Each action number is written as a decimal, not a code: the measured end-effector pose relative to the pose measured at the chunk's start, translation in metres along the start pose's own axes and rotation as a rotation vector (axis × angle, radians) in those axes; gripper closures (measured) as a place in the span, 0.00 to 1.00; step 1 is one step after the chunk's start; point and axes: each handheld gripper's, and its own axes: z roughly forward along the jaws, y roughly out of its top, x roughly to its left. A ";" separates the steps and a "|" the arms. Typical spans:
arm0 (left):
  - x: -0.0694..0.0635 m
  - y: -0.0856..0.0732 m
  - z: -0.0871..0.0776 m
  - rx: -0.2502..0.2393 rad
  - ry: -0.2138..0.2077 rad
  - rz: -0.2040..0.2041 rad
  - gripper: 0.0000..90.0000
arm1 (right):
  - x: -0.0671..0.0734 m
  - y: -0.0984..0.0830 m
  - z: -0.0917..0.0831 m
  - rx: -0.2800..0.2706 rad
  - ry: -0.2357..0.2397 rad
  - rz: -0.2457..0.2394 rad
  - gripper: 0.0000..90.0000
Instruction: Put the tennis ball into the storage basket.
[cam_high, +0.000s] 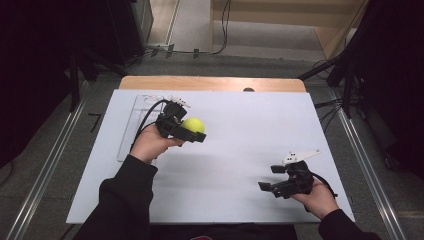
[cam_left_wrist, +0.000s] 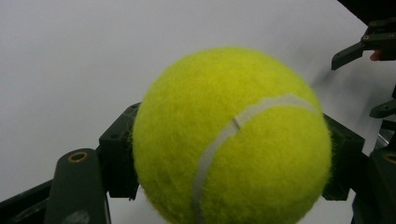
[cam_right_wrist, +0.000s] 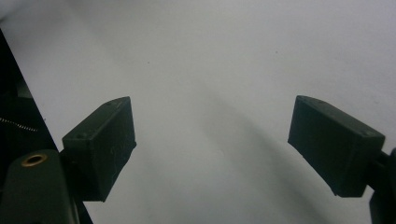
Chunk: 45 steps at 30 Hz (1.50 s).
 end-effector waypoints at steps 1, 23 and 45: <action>0.001 0.000 0.000 0.001 0.005 -0.001 0.30 | 0.000 0.000 0.000 0.000 0.000 0.000 0.14; 0.020 -0.007 -0.019 -0.020 0.066 -0.052 0.30 | 0.000 0.001 0.001 0.002 0.000 -0.002 0.14; 0.033 -0.015 -0.029 -0.023 0.119 -0.088 0.30 | 0.000 0.003 0.003 0.002 0.008 -0.015 0.14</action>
